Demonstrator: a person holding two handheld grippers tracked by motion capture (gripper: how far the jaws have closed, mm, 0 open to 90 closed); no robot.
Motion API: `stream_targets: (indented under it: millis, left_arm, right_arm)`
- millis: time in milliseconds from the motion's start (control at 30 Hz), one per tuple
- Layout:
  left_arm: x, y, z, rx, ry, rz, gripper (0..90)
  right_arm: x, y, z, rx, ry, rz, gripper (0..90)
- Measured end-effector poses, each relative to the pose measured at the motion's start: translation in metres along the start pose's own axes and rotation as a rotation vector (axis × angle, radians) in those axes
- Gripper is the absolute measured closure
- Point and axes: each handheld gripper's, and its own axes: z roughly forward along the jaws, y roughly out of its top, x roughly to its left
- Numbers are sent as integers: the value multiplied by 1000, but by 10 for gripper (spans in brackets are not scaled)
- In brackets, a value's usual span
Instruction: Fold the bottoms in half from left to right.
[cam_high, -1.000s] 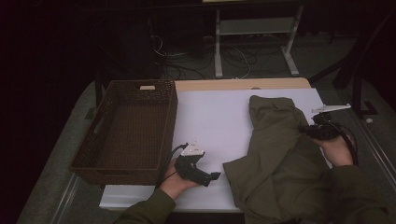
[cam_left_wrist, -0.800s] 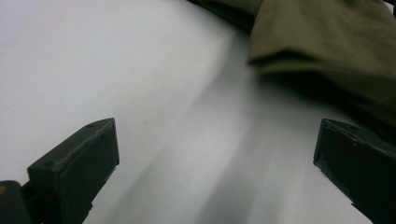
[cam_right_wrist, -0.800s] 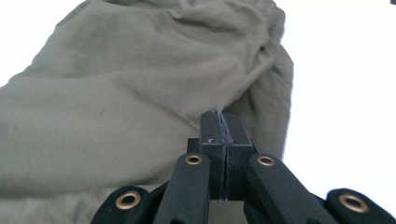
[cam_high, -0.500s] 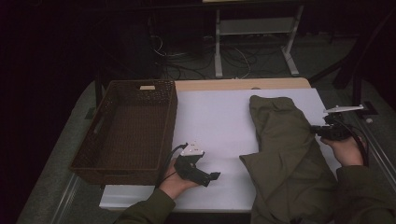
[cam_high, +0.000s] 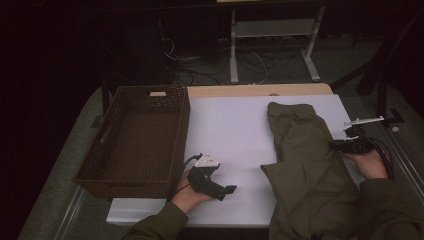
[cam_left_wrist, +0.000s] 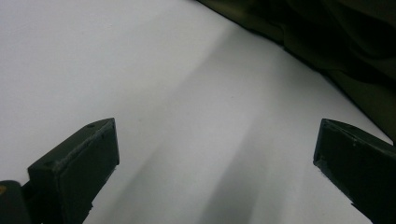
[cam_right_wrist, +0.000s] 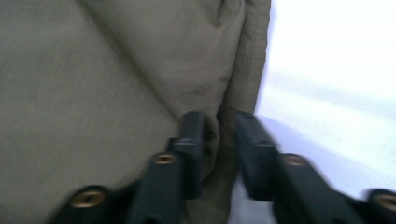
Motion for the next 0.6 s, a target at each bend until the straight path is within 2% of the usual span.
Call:
stream_targets:
  millis: [33, 67, 267, 367, 400, 600]
  left_arm:
    - [0, 0, 0, 0, 0, 0, 0]
    - [0, 0, 1, 1, -2, 0, 0]
    - [0, 0, 1, 1, -5, -1, 0]
    - [0, 0, 0, 1, -5, 1, 0]
    - [0, 0, 0, 1, -6, 2, 0]
    - [1, -1, 0, 0, -6, -1, 0]
  right_arm:
    - [0, 0, 0, 0, 0, 0, 642]
    - [1, 1, -3, -25, 3, 5, 573]
    - [8, 6, -16, -96, 14, -7, 445]
    - [12, 8, -17, -105, 23, -17, 430]
    - [16, 9, -18, -107, 33, -36, 422]
    - [29, 13, -21, -120, 103, -76, 413]
